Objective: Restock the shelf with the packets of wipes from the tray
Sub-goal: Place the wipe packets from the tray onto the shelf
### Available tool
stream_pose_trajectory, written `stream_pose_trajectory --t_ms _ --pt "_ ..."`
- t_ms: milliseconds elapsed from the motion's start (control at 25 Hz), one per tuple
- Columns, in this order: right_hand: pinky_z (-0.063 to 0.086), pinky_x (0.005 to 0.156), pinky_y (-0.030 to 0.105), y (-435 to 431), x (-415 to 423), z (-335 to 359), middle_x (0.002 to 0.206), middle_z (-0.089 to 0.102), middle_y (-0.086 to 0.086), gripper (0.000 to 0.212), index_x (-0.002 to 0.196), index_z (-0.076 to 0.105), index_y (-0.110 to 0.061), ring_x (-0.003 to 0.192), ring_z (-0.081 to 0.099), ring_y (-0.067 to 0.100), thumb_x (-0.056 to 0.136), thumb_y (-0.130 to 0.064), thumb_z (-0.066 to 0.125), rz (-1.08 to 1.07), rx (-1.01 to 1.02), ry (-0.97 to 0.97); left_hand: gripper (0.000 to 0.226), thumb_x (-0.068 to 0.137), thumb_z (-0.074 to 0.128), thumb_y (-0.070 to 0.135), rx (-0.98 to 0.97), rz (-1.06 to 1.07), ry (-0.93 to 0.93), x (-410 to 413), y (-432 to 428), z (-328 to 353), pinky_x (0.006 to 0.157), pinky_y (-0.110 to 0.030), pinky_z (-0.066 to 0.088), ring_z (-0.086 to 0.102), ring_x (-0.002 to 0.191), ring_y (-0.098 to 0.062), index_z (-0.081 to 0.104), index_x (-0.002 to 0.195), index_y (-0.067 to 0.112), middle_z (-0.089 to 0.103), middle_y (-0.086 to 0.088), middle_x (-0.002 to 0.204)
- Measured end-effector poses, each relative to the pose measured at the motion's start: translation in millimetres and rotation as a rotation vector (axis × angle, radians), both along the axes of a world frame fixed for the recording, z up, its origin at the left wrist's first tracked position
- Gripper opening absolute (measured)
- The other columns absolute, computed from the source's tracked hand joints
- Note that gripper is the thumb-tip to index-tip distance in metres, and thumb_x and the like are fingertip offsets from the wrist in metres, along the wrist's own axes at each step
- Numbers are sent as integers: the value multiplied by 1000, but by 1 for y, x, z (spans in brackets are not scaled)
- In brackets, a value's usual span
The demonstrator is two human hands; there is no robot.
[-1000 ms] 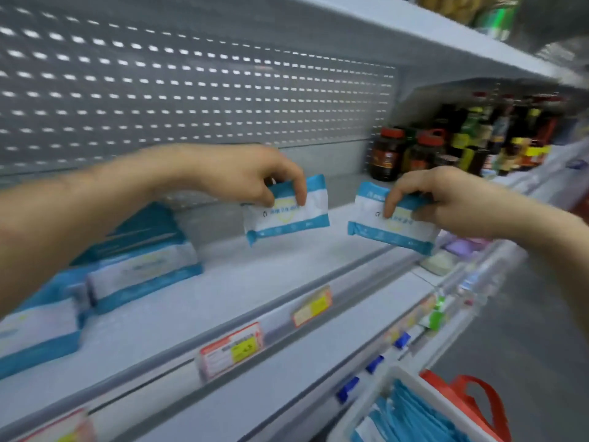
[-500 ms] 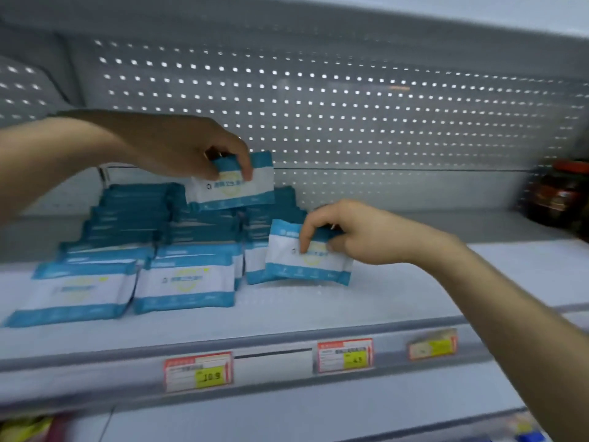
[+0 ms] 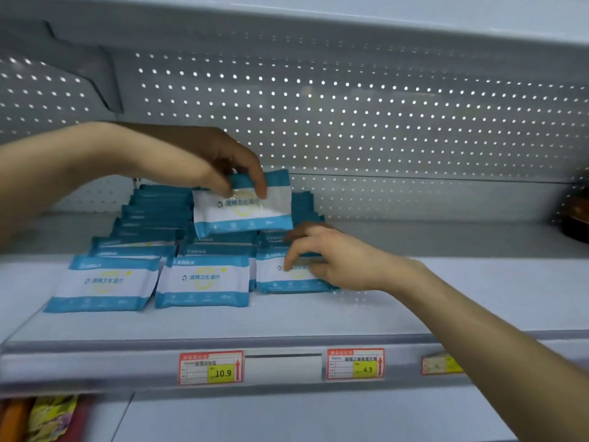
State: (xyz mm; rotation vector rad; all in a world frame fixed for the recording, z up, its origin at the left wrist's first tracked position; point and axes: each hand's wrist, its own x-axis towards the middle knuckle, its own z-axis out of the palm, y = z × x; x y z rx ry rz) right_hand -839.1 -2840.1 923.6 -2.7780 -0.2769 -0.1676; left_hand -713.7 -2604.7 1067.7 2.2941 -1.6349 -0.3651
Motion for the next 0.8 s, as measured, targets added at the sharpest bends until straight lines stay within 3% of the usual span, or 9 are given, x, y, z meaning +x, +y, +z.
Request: stream_pose_trajectory --t_ms 80,160,280,440,520,600,720,800 --pt "38 106 21 -8 -8 -1 138 51 -9 44 115 73 -30 129 43 7 89 2 58 -19 61 -39 37 93 68 7 -6 -41 15 -3 -5 -5 69 -32 36 47 62 -12 75 106 40 62 -2 74" --pt "41 103 23 -21 -17 -2 133 56 -5 43 117 73 -22 125 47 9 87 5 60 -38 47 -111 38 93 64 3 3 -99 68 -9 -18 -17 68 -34 37 47 66 -19 74 109 37 60 -4 78" --pt "40 103 24 -45 -37 -5 127 62 -2 47 112 74 -18 118 50 7 83 13 56 -126 -18 -194 43 95 58 -3 68 -197 171 -18 -39 -42 84 -44 49 61 93 -31 72 117 31 69 -4 108" --pt "38 109 26 -62 -67 -9 133 56 -8 44 110 71 -32 127 49 9 91 5 56 -253 -19 -144 42 93 61 1 108 -246 134 -21 -61 -77 73 -38 46 52 77 -26 72 115 35 67 -11 101" --pt "38 110 30 -67 -76 -11 133 56 -9 42 110 71 -33 128 50 11 93 3 56 -278 -21 -135 42 94 61 5 139 -257 115 -19 -66 -93 82 -46 54 60 86 -29 70 116 40 68 -5 107" --pt "39 111 33 -70 -84 -13 132 56 -9 41 109 72 -33 127 51 12 93 2 57 -286 -14 -144 41 95 62 9 137 -258 104 -15 -65 -104 94 -53 51 63 102 -28 69 117 44 67 1 118" --pt "39 110 33 -75 -93 -15 129 56 -11 41 108 71 -35 125 52 12 94 1 58 -301 -1 -153 40 94 67 9 97 -260 119 -9 -61 -108 101 -42 47 58 113 -16 71 113 44 60 12 124" --pt "38 108 29 -76 -100 -15 128 56 -13 41 107 70 -36 124 52 10 95 0 57 -324 9 -149 39 94 68 9 94 -266 137 -8 -60 -106 99 -28 47 55 118 -9 72 110 44 54 16 131"
